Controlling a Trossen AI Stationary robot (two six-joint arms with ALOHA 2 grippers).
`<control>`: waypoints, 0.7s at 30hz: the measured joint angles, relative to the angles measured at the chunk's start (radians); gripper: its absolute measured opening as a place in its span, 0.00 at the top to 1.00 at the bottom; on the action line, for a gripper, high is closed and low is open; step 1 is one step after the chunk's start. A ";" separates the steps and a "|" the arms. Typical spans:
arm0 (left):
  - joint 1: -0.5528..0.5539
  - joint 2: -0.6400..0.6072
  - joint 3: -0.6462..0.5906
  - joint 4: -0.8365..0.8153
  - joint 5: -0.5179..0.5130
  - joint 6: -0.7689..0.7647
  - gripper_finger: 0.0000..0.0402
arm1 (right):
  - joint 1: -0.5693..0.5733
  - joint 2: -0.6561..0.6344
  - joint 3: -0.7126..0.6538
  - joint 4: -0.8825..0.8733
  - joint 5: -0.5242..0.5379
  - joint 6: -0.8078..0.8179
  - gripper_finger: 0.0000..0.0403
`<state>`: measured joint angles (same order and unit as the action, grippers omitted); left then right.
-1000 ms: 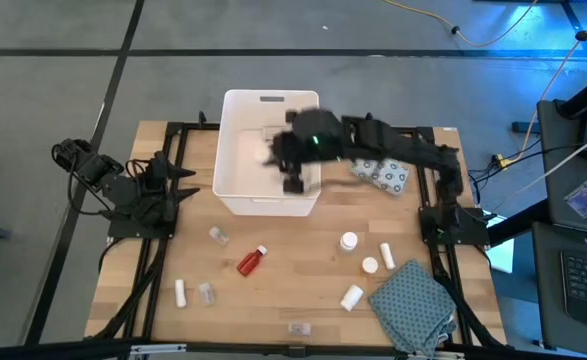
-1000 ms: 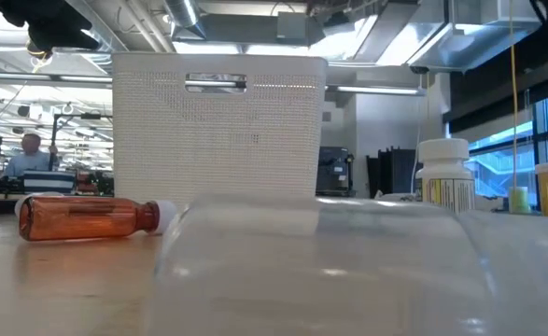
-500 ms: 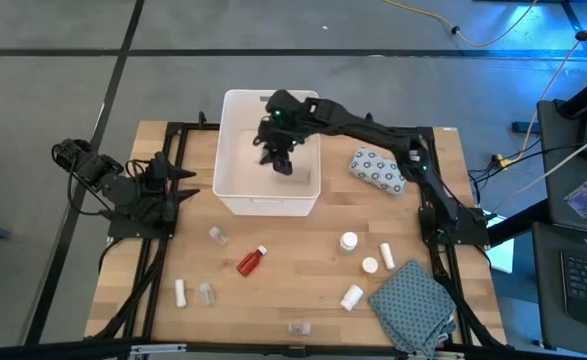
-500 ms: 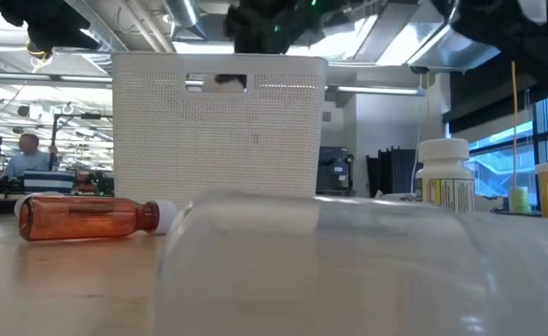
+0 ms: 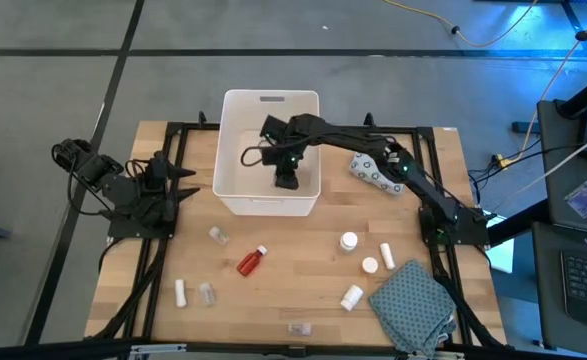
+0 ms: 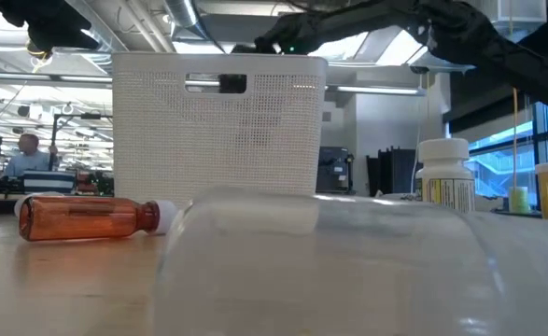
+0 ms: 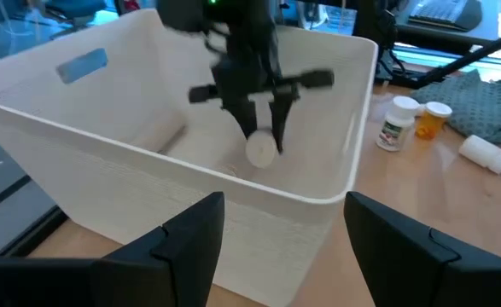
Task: Pick & place medical supplies in basket/bin
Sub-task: Put the white bandage into the white bin
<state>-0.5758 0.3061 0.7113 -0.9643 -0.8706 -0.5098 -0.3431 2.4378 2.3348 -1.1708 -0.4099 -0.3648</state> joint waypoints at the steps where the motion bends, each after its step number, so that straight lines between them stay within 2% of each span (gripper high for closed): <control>1: 0.000 0.000 0.000 0.000 -0.004 0.000 0.42 | 0.000 0.010 0.000 -0.010 0.033 -0.016 0.70; 7: 0.000 0.000 0.000 -0.002 -0.011 0.000 0.42 | 0.000 0.045 0.000 -0.074 0.162 -0.034 0.70; 12: 0.000 0.000 0.000 -0.003 -0.020 0.000 0.42 | 0.001 0.046 0.000 -0.053 0.373 -0.034 0.70; 15: 0.000 0.000 0.000 -0.004 -0.038 0.000 0.42 | -0.004 0.046 0.000 -0.034 0.464 -0.034 0.70; 19: 0.000 0.000 0.000 -0.004 -0.063 0.000 0.42 | -0.014 0.046 0.000 -0.030 0.477 -0.034 0.70; 21: 0.000 0.000 0.000 -0.004 -0.063 0.000 0.42 | -0.018 0.046 0.000 -0.036 0.447 -0.036 0.70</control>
<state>-0.5759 0.3061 0.7113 -0.9680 -0.9340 -0.5098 -0.3609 2.4836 2.3348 -1.2066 0.0369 -0.4005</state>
